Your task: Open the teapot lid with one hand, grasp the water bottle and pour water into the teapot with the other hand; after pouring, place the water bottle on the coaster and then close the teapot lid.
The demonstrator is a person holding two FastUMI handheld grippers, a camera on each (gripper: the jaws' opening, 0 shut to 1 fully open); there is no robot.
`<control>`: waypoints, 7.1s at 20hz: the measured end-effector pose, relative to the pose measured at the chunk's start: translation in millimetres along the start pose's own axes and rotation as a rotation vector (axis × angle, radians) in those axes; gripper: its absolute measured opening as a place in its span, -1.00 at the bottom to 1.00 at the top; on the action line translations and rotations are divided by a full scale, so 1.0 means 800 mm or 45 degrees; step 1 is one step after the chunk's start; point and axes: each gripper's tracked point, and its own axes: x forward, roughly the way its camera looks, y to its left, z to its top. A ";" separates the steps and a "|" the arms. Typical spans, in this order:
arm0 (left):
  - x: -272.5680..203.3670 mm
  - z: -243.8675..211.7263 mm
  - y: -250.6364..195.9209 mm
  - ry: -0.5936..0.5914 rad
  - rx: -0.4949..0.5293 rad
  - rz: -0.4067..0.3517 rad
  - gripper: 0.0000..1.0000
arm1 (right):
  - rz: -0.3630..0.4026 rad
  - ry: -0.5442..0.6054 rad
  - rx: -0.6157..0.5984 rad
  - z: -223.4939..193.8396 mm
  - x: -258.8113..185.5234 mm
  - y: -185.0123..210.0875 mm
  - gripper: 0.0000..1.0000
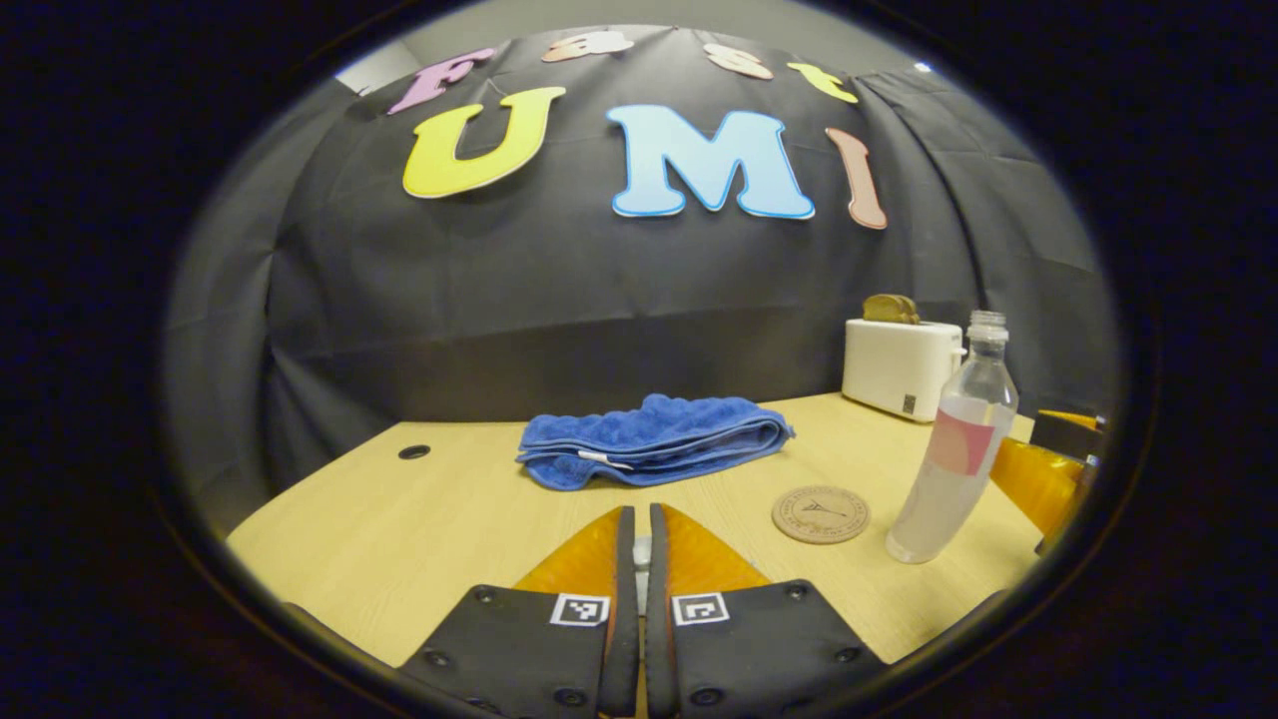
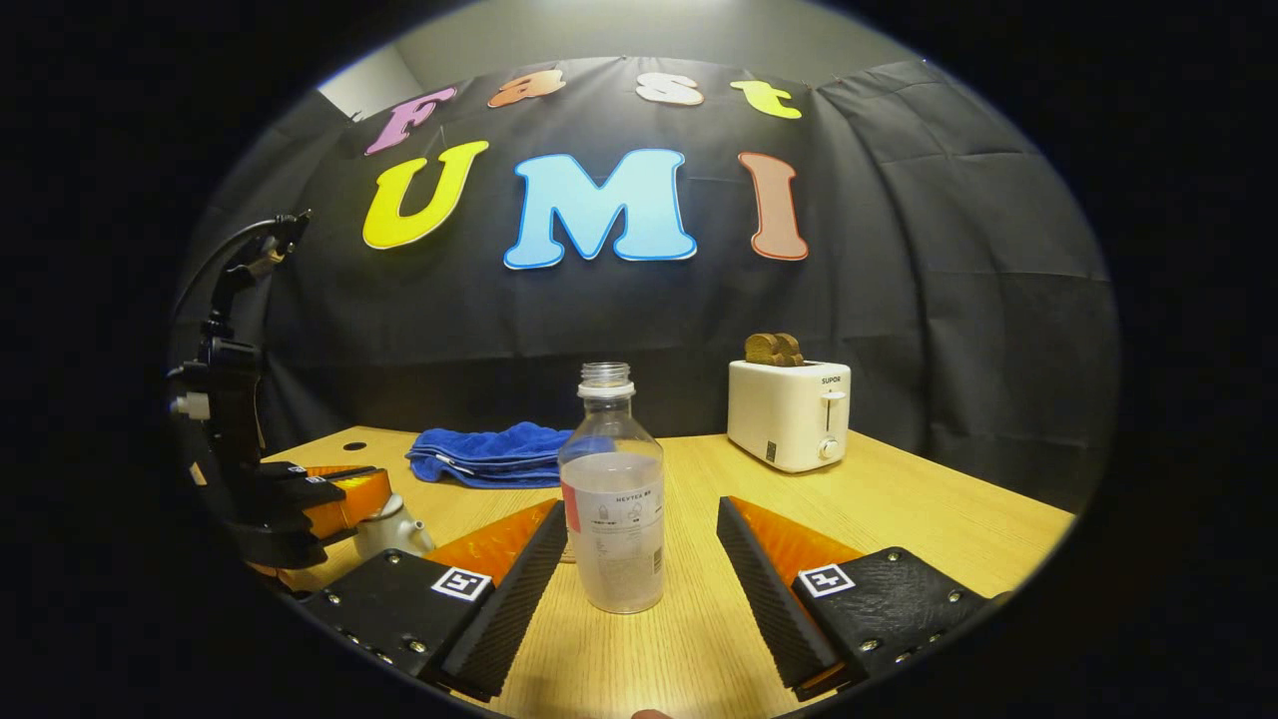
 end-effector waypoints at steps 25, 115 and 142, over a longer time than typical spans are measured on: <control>-0.009 0.014 0.189 -0.029 -0.068 0.162 -0.81 | -0.016 0.131 -0.098 -0.028 0.056 0.022 0.92; -0.007 -0.033 0.179 0.136 -0.036 0.064 -0.82 | -0.153 -0.639 -2.514 0.081 0.087 0.138 0.52; -0.008 -0.032 0.178 0.136 -0.038 0.051 -0.81 | -0.173 -0.766 -2.657 0.093 0.084 0.162 0.52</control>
